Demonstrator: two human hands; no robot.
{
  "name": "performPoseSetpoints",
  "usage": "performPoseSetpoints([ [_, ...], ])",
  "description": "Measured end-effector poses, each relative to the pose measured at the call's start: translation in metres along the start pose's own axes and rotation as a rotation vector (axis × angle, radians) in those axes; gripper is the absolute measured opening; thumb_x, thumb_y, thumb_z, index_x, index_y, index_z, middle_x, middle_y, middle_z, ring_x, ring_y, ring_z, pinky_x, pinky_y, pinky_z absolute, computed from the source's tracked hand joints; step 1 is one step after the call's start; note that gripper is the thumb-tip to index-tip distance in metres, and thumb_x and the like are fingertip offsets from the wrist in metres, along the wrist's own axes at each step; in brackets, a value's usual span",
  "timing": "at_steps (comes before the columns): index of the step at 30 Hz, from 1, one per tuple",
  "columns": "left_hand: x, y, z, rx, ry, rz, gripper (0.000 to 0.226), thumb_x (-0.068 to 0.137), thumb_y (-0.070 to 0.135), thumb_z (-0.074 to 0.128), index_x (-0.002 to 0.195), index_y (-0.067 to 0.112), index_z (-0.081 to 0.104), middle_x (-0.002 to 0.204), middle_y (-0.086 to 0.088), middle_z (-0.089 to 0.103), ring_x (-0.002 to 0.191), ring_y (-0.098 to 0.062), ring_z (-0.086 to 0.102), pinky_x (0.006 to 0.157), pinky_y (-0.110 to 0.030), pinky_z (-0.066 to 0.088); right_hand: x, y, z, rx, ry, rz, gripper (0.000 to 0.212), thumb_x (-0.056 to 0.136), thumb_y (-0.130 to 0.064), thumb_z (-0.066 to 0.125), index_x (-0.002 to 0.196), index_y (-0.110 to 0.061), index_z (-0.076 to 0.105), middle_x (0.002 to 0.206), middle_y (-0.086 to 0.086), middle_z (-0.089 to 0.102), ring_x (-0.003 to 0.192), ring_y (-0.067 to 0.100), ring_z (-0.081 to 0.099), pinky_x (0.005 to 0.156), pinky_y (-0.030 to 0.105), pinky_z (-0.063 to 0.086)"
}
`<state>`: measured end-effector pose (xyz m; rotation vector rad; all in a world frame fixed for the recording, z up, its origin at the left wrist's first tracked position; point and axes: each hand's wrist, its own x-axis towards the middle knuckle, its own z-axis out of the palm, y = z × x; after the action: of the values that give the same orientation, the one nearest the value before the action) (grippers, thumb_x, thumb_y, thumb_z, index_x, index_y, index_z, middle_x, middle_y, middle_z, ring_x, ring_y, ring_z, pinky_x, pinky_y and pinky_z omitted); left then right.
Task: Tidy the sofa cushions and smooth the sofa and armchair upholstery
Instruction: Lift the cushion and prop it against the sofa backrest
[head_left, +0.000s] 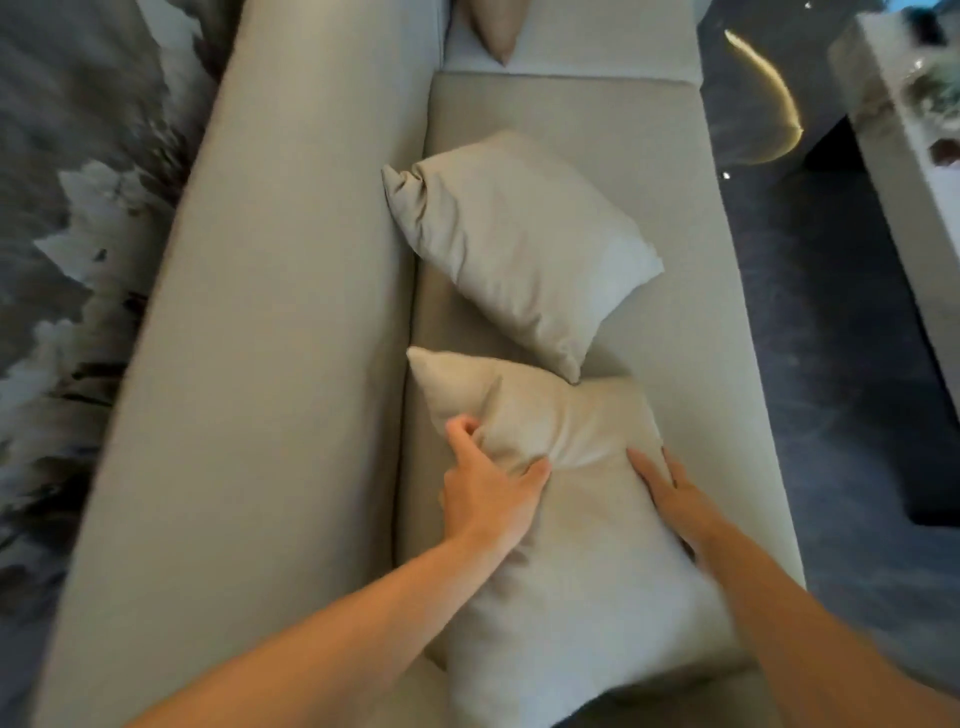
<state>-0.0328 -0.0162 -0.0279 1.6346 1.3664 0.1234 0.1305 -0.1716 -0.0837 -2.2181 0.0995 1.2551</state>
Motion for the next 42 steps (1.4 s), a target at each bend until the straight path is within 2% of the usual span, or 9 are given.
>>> performPoseSetpoints([
  [5,-0.014,0.044,-0.09,0.022,0.089,0.315,0.058,0.069,0.036,0.078,0.109,0.043,0.038,0.09,0.019,0.058,0.075,-0.007,0.052,0.07,-0.025,0.038,-0.079,-0.028,0.052,0.48,-0.309,0.057,0.054,0.094,-0.063,0.047,0.123,-0.022,0.068,0.108,-0.002,0.078,0.095,0.01,0.073,0.076,0.027,0.059],
  [10,-0.009,0.007,-0.131,0.423,-0.056,0.117,0.066,0.087,0.037,0.068,0.139,0.029,0.029,0.119,-0.015,0.057,0.106,-0.036,0.058,0.088,-0.039,0.045,-0.112,-0.073,0.096,0.218,-0.453,-0.047,0.066,0.098,-0.052,0.05,0.155,-0.024,0.032,0.16,-0.002,0.032,0.146,0.025,0.033,0.118,0.047,0.03],
  [12,-0.005,0.015,-0.133,0.596,-0.139,0.003,0.07,0.087,0.048,0.064,0.14,0.029,0.021,0.124,-0.02,0.053,0.108,-0.042,0.056,0.092,-0.045,0.046,-0.112,-0.081,0.088,0.123,-0.498,-0.022,0.076,0.093,-0.049,0.06,0.157,-0.031,0.024,0.166,0.002,0.021,0.148,0.027,0.028,0.117,0.047,0.031],
  [17,0.064,0.095,-0.113,1.108,0.024,0.11,0.068,0.084,0.072,0.049,0.121,0.015,0.047,0.138,-0.023,0.034,0.123,-0.043,0.035,0.098,-0.049,0.039,-0.062,-0.114,0.055,0.093,-0.46,-0.057,0.059,0.094,-0.042,0.062,0.148,-0.035,0.04,0.141,0.002,0.054,0.111,0.024,0.058,0.093,0.039,0.05],
  [23,0.233,0.139,-0.05,0.383,-0.064,-0.032,0.096,0.083,0.062,0.063,0.147,0.003,0.023,0.138,-0.02,0.051,0.113,-0.04,0.058,0.089,-0.047,0.054,0.075,-0.188,0.047,0.388,0.251,-0.121,0.092,0.082,-0.046,0.075,0.155,-0.03,0.022,0.15,0.016,0.039,0.13,0.041,0.047,0.102,0.06,0.047],
  [26,0.275,0.121,-0.029,-0.02,-0.088,-0.239,0.12,0.075,0.058,0.075,0.154,0.014,-0.004,0.142,-0.015,0.046,0.104,-0.035,0.063,0.072,-0.045,0.06,0.115,-0.199,0.069,0.687,0.045,0.018,0.098,0.08,-0.062,0.071,0.156,-0.036,0.014,0.158,0.007,0.032,0.135,0.04,0.043,0.104,0.071,0.038],
  [29,0.3,0.107,-0.027,-0.316,-0.039,-0.357,0.102,0.071,0.046,0.085,0.147,0.014,0.025,0.136,-0.013,0.049,0.109,-0.036,0.059,0.064,-0.043,0.06,0.13,-0.188,0.097,0.8,-0.047,0.085,0.102,0.081,-0.062,0.069,0.157,-0.039,0.003,0.161,0.002,0.029,0.137,0.039,0.042,0.105,0.071,0.037],
  [35,0.298,0.106,-0.018,0.057,0.05,-0.054,0.027,0.091,0.038,0.061,0.093,0.012,0.061,0.096,-0.012,0.071,0.088,-0.032,0.069,0.083,-0.044,0.058,0.129,-0.182,0.084,0.769,-0.017,0.061,0.098,0.082,-0.062,0.067,0.155,-0.039,0.006,0.154,0.001,0.036,0.132,0.037,0.045,0.104,0.064,0.043],
  [42,0.259,0.162,0.009,0.117,0.113,0.383,0.028,0.094,0.027,0.052,0.067,0.02,0.047,0.072,-0.001,0.058,0.073,-0.024,0.055,0.059,-0.035,0.036,0.112,-0.191,0.024,0.744,0.048,0.05,0.094,0.084,-0.067,0.061,0.155,-0.025,0.017,0.149,0.012,0.045,0.13,0.039,0.049,0.109,0.061,0.041],
])
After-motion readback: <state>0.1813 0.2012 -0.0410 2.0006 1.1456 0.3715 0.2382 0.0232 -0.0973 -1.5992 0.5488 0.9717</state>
